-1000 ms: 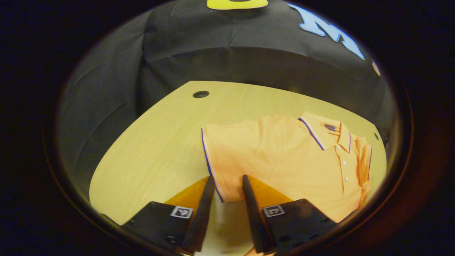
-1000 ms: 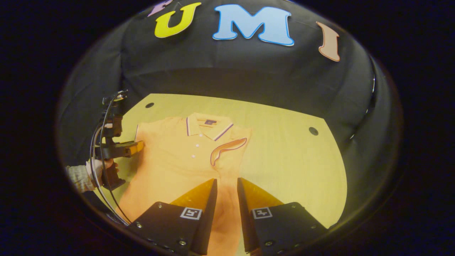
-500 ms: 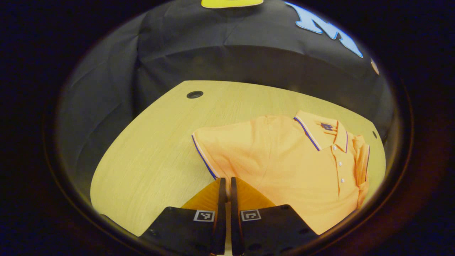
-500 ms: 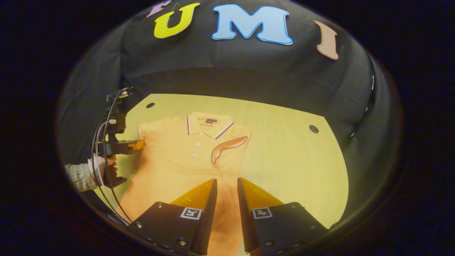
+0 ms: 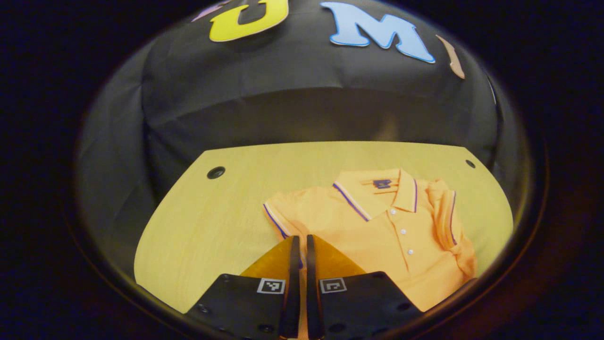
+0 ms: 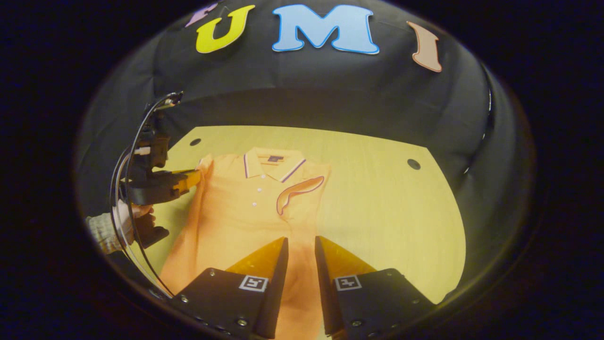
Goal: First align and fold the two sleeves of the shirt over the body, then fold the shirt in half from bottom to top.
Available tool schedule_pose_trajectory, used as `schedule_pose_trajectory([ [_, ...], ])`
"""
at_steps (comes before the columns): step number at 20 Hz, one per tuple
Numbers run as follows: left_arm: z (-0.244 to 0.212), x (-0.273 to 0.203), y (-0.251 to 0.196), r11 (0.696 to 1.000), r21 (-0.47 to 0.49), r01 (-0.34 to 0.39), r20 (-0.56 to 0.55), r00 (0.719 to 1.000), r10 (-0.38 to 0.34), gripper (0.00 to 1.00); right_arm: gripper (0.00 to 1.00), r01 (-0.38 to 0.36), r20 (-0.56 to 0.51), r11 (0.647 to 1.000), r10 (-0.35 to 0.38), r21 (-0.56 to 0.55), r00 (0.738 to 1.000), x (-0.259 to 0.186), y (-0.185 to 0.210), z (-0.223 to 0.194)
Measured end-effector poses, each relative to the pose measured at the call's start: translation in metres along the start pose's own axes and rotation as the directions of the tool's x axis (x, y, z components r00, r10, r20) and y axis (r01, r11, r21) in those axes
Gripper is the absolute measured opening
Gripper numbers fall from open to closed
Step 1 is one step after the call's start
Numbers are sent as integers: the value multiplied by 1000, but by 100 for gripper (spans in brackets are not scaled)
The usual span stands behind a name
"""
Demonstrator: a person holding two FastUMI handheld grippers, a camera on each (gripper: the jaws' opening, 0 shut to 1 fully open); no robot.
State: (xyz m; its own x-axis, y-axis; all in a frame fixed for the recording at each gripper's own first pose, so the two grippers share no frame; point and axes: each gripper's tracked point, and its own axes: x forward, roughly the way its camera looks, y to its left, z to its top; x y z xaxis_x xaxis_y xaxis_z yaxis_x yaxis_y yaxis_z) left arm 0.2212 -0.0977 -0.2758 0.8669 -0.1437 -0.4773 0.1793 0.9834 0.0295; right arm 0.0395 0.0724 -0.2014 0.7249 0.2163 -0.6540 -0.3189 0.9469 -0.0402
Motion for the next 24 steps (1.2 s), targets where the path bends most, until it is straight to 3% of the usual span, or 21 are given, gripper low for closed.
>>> schedule_pose_trajectory([
  [6, 0, -2, -79, 979, 141, 145, -14, 989, -144, 12, 37, 5, -8, 1000, -5, 29, 1000, 1, -1, -9],
  [12, -22, 5, -97, 972, 160, 170, -81, 984, -159, 13, 37, 25, -14, 997, -24, 70, 1000, -6, -11, -25],
  [13, -26, 6, -97, 973, 159, 167, -87, 984, -155, 16, 37, 29, -16, 997, -28, 77, 999, -5, -14, -30],
  [16, -25, 3, -98, 973, 146, 180, -81, 982, -169, 52, 37, 32, -18, 993, -31, 114, 999, -6, -17, -35],
  [17, -23, 1, -97, 973, 146, 180, -77, 982, -170, 58, 37, 34, -19, 992, -32, 125, 999, -5, -18, -37],
  [18, -23, -2, -94, 973, 148, 177, -76, 983, -167, 75, 37, 36, -21, 990, -33, 136, 999, -5, -20, -38],
  [20, -22, -11, -90, 975, 140, 175, -75, 983, -166, 92, 37, 38, -26, 988, -34, 149, 999, -4, -22, -41],
  [21, -23, -16, -87, 976, 128, 174, -74, 983, -165, 86, 37, 38, -30, 987, -34, 154, 999, -3, -22, -44],
  [22, -24, -22, -83, 978, 115, 174, -79, 983, -166, 92, 39, 37, -36, 987, -32, 158, 999, -3, -22, -47],
  [24, -31, -35, -77, 980, 94, 174, -89, 982, -165, 92, 37, 31, -49, 985, -23, 169, 999, -1, -21, -52],
])
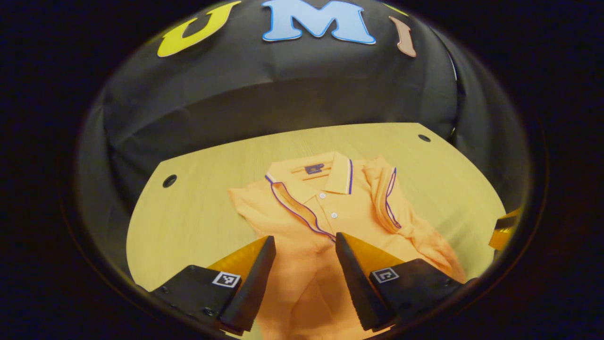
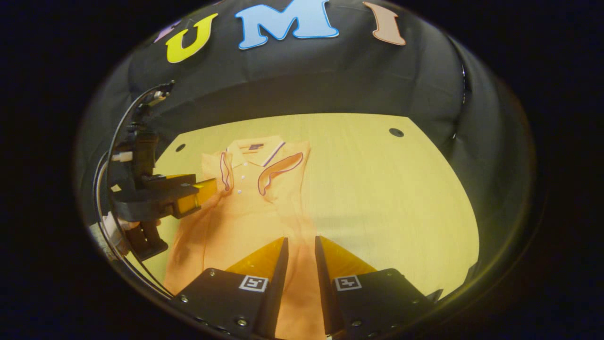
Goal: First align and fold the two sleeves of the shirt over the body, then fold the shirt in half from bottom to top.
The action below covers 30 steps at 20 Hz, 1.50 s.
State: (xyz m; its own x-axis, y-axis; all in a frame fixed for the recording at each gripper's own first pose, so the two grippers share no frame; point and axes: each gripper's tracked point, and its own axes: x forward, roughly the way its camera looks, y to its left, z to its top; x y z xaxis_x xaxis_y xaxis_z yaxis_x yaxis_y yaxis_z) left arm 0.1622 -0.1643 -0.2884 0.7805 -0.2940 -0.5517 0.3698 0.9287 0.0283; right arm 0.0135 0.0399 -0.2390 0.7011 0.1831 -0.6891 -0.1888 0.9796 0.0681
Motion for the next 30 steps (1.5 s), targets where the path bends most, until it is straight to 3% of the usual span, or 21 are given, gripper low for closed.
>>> schedule_pose_trajectory([
  [1, -5, -6, 2, 1000, -6, -2, -4, 1000, 2, 86, 37, -4, -8, 1000, 4, 4, 1000, 1, 0, -3],
  [14, -130, -90, -5, 1000, 1, -3, -200, 980, 3, 86, 39, -47, -168, 998, 54, 48, 984, 2, 14, -71],
  [15, -138, -97, -5, 1000, -8, -7, -216, 976, 5, 86, 45, -74, -189, 996, 84, 59, 978, 1, 21, -78],
  [16, -146, -103, -6, 1000, -18, -14, -230, 973, 10, 86, 62, -82, -215, 995, 94, 63, 972, -2, 22, -86],
  [19, -170, -120, -6, 999, -31, -38, -282, 959, 27, 86, 70, -101, -303, 993, 117, 66, 946, -5, 26, -113],
  [20, -177, -125, -5, 999, -32, -43, -302, 953, 32, 86, 82, -97, -337, 993, 113, 62, 935, -8, 25, -123],
  [21, -185, -131, -6, 998, -32, -45, -322, 946, 32, 86, 87, -94, -366, 994, 108, 55, 924, -10, 24, -132],
  [22, -191, -137, -6, 999, -33, -43, -341, 940, 30, 91, 88, -84, -394, 995, 95, 45, 914, -12, 21, -140],
  [23, -198, -141, -8, 999, -32, -34, -360, 933, 21, 86, 88, -85, -419, 995, 95, 43, 903, -15, 21, -148],
  [24, -205, -146, -11, 999, -27, -22, -383, 924, 10, 86, 97, -77, -441, 996, 85, 37, 894, -17, 21, -156],
  [29, -232, -164, -12, 1000, -3, -16, -464, 886, 12, 86, 98, -53, -520, 999, 48, 5, 853, -27, 15, -182],
  [30, -236, -166, -10, 1000, 5, -22, -478, 878, 22, 90, 98, -51, -529, 999, 41, -4, 848, -28, 14, -186],
])
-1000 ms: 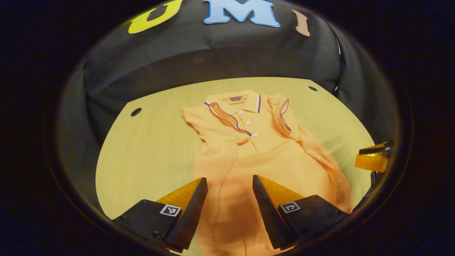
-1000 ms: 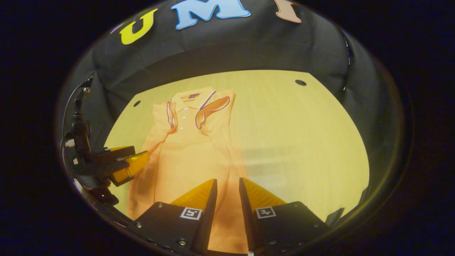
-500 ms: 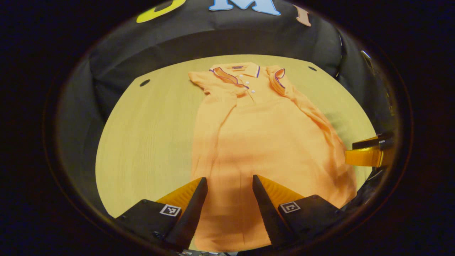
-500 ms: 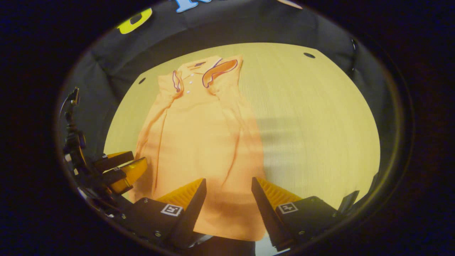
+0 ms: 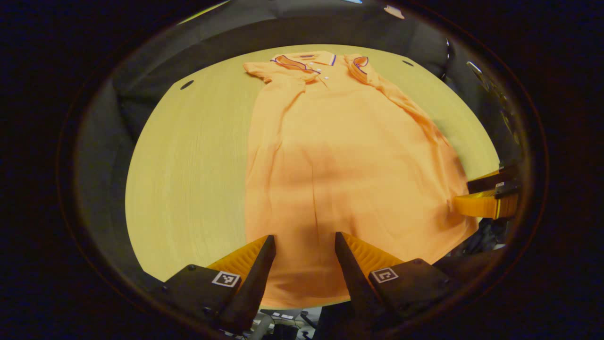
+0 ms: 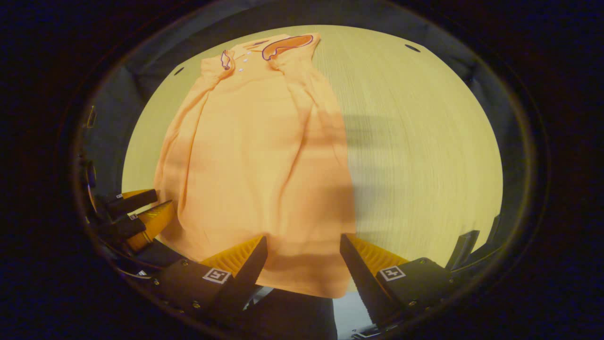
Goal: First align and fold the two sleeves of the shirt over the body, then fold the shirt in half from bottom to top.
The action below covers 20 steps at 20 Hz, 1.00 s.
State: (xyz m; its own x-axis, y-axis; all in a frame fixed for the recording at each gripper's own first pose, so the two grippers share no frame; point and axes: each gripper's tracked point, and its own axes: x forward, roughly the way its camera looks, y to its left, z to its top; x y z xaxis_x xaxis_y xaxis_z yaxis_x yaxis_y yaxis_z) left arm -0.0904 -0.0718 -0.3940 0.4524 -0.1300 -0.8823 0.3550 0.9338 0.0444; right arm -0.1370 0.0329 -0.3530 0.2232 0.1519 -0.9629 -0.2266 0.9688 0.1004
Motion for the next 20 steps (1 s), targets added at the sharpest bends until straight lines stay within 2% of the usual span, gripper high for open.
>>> schedule_pose_trajectory([
  [1, -5, 3, 0, 1000, -2, -5, -16, 1000, 5, 86, 98, 1, -12, 1000, -1, -6, 1000, 2, 1, -4],
  [4, -7, 2, 0, 999, -34, -4, -38, 999, 3, 86, 95, 7, -24, 1000, -8, -26, 1000, 5, 0, -7],
  [5, -7, 3, -2, 999, -48, 6, -46, 999, -8, 86, 98, 16, -33, 999, -17, -37, 999, 7, 2, -9],
  [8, -6, 5, -5, 998, -68, 10, -78, 997, -16, 87, 98, 75, -53, 994, -79, -77, 995, 10, -1, -9],
  [9, -5, 6, -5, 997, -83, 10, -85, 996, -17, 87, 94, 99, -66, 990, -106, -100, 992, 11, -1, -10],
  [10, -4, 6, -5, 995, -97, 7, -98, 995, -17, 87, 98, 108, -75, 988, -116, -113, 990, 11, -1, -8],
  [14, -4, 7, -6, 996, -92, 12, -139, 990, -25, 85, 94, 117, -123, 990, -126, -76, 984, 11, -1, -9],
  [15, -4, 7, -6, 995, -96, 11, -148, 989, -25, 87, 98, 118, -131, 990, -128, -80, 983, 10, -1, -9],
  [17, -4, 8, -5, 995, -104, 9, -163, 986, -26, 85, 98, 117, -135, 990, -127, -82, 983, 10, -1, -9],
  [18, -5, 8, -6, 994, -106, 10, -168, 985, -28, 87, 98, 117, -131, 989, -128, -85, 983, 11, -1, -7],
  [20, -3, 9, -12, 996, -92, 19, -171, 985, -35, 80, 96, 111, -124, 989, -124, -100, 985, 10, -1, -8],
])
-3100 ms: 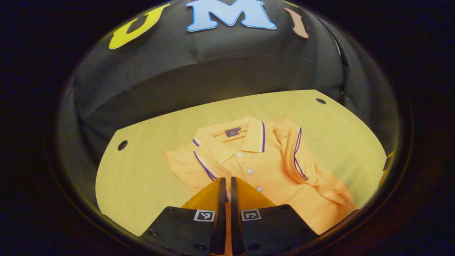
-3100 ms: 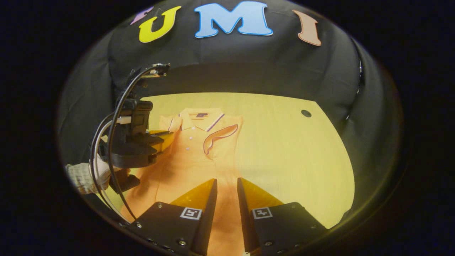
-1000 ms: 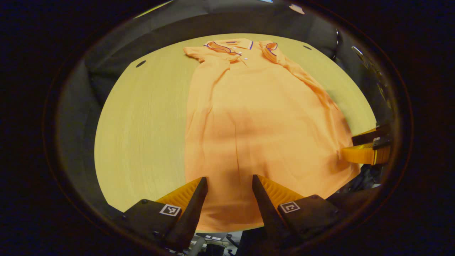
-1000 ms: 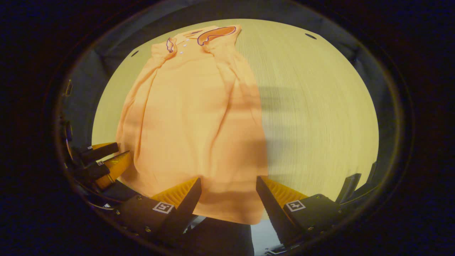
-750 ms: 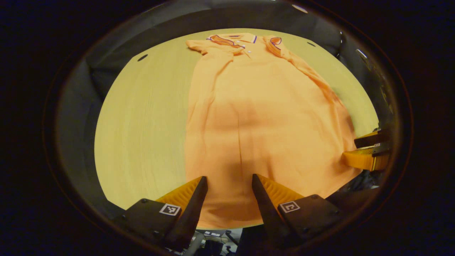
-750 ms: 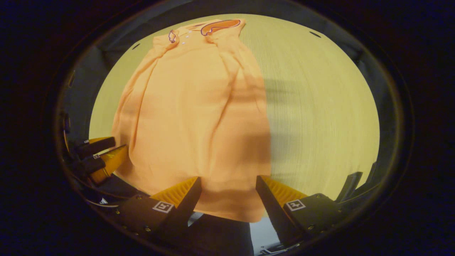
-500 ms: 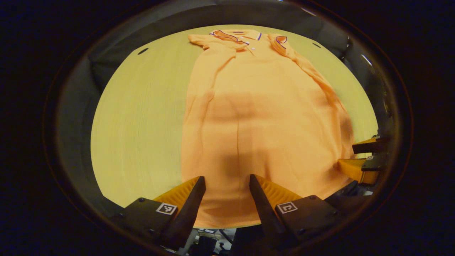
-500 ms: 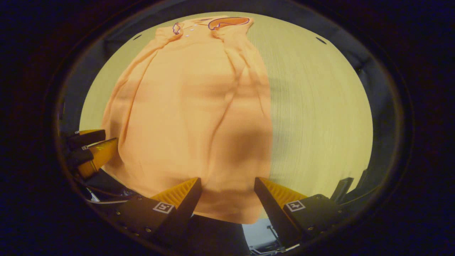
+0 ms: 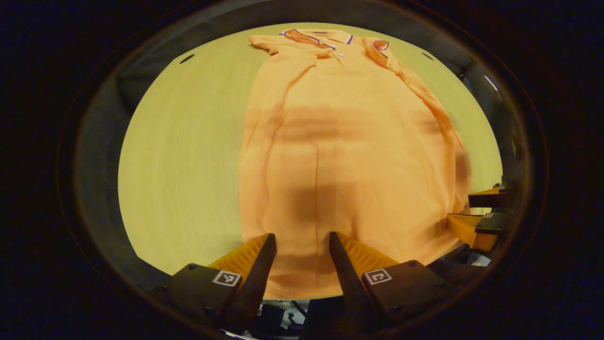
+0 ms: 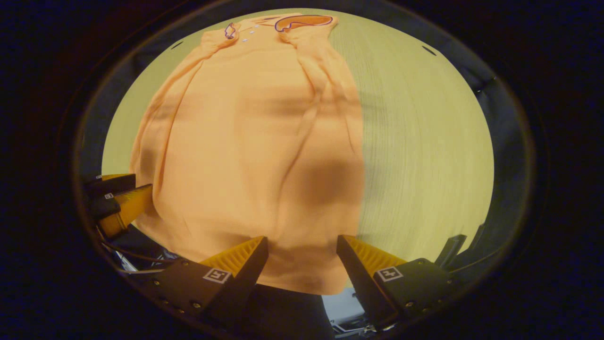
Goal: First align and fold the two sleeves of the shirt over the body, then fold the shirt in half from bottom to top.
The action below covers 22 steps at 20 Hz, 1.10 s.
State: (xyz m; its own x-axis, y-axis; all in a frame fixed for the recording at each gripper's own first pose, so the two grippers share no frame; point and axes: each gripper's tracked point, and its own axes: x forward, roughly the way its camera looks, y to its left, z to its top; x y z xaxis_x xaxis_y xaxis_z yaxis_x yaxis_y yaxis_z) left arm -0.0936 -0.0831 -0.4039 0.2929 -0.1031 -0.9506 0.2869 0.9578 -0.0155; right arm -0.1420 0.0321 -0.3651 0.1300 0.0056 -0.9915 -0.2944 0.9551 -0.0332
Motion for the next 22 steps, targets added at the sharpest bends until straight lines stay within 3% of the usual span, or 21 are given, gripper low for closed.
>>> schedule_pose_trajectory([
  [1, 2, 0, -4, 1000, 11, 1, 6, 1000, -1, 70, 95, 0, 13, 1000, 0, 9, 1000, 0, 0, 1],
  [2, 2, 0, -8, 1000, 23, 1, 4, 1000, -1, 53, 70, -5, 20, 1000, 4, 23, 1000, 0, 2, 3],
  [3, 2, 0, -13, 999, 32, 0, 9, 1000, 0, 46, 59, -9, 26, 1000, 8, 28, 1000, 0, 3, 2],
  [4, 2, -1, -17, 999, 31, -8, 13, 1000, 8, 30, 42, -21, 33, 999, 20, 31, 999, 0, 6, 2],
  [5, 0, 0, -17, 999, 27, -33, 20, 999, 33, 22, 31, -35, 37, 998, 34, 43, 999, 0, 9, 3],
  [6, 1, 0, -18, 998, 35, -53, 29, 998, 52, 12, 11, -41, 42, 998, 39, 43, 998, -1, 9, 3],
  [10, 4, -1, -21, 995, 73, -63, 45, 997, 59, 7, 10, -62, 59, 995, 58, 74, 997, 1, 7, 9],
  [11, 0, -1, -19, 997, 57, -58, 42, 998, 56, 7, 0, -66, 61, 995, 61, 76, 996, 5, 9, 6],
  [14, 3, -2, -18, 999, -4, -36, 53, 998, 36, 6, 0, -67, 80, 995, 61, 76, 995, -1, 9, 3],
  [22, 32, -22, -14, 999, -17, -38, 129, 991, 40, 7, 0, -75, 143, 993, 62, 87, 988, -17, 9, 21],
])
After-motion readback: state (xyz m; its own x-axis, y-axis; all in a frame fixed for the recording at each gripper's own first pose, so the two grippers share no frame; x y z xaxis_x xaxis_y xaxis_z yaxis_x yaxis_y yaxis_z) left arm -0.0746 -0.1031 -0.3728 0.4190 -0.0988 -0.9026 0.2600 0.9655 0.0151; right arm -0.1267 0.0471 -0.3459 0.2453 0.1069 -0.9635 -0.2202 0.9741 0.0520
